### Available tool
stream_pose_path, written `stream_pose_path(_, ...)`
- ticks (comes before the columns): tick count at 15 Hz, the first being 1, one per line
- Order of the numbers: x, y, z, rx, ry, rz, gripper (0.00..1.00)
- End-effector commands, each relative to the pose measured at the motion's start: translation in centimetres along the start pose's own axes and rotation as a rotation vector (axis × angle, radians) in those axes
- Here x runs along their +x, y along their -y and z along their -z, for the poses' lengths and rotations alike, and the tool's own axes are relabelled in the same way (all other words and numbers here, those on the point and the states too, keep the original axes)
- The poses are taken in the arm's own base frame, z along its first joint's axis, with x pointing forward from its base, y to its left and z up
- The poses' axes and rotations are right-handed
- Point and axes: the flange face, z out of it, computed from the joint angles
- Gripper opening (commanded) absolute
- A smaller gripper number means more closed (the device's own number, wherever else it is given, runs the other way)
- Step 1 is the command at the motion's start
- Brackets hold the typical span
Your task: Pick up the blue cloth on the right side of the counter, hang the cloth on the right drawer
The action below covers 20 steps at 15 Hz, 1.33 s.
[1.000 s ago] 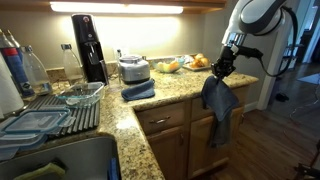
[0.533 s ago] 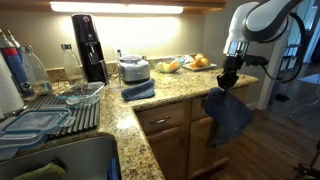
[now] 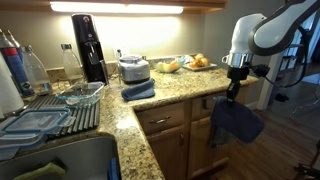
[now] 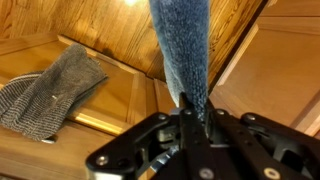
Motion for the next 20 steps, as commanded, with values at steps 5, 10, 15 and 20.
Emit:
stream_pose_path(5,0.0,-2.7,-3.4,-0.115,-0.088,0.229,0.05)
stream_pose_path(10,0.8,-4.2,-4.3,-0.166,-0.159,0.292,0.05)
stream_pose_path(15,1.0,-3.4,-4.9,-0.144,-0.12,0.286,0.11)
stream_pose_path(20,1.5,-4.2,-5.9,-0.141,-0.115,0.291,0.05)
